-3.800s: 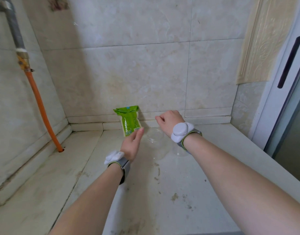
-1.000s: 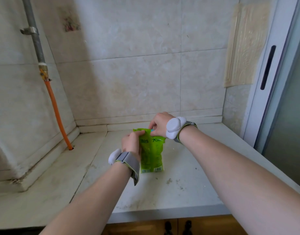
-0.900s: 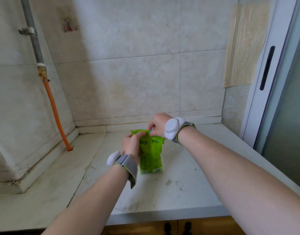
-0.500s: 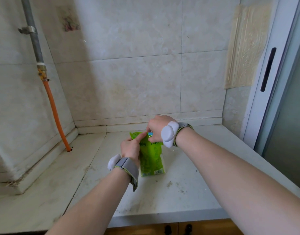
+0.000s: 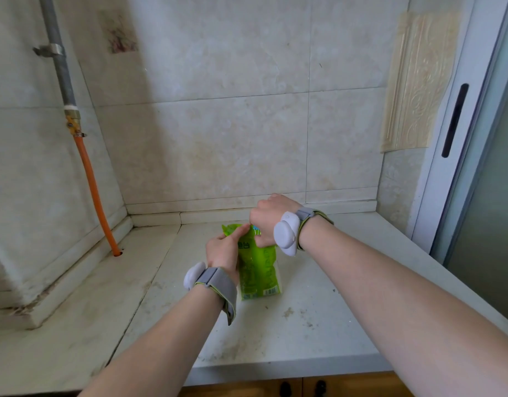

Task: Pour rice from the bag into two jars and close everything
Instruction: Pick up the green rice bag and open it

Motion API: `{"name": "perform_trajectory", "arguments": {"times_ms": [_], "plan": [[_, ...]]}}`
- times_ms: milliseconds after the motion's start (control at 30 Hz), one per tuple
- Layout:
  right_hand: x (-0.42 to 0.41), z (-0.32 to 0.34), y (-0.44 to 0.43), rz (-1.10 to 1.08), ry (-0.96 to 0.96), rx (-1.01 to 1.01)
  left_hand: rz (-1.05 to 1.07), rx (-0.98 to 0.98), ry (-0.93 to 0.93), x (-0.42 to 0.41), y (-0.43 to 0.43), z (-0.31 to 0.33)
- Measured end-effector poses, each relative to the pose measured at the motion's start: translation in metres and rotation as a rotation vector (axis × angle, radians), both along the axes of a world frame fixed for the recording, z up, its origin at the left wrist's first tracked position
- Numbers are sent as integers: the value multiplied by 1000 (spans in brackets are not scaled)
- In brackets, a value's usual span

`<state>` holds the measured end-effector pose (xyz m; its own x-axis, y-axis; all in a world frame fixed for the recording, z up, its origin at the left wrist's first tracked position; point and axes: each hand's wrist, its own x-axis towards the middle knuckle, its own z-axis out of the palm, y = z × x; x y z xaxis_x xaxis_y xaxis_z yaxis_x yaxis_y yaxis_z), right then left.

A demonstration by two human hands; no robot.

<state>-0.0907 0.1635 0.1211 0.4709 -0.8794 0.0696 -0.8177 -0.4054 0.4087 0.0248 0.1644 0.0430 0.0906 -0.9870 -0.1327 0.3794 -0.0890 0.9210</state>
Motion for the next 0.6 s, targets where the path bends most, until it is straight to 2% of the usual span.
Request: {"name": "perform_trajectory", "arguments": {"times_ms": [167,267,433,600], "plan": [[-2,-1,0,27,9,-25,-32,-31,21,1,-1,-2],[-5,-4,-5,-1,-62,-50,-34,-34,17,4,-5,-7],[-11,-15,-14,-142,-488,38,-61,-50,-53,10,-12,-13],[-15,-17,-23,-213,-781,80,-80,-151,-143,16,-13,-14]]}}
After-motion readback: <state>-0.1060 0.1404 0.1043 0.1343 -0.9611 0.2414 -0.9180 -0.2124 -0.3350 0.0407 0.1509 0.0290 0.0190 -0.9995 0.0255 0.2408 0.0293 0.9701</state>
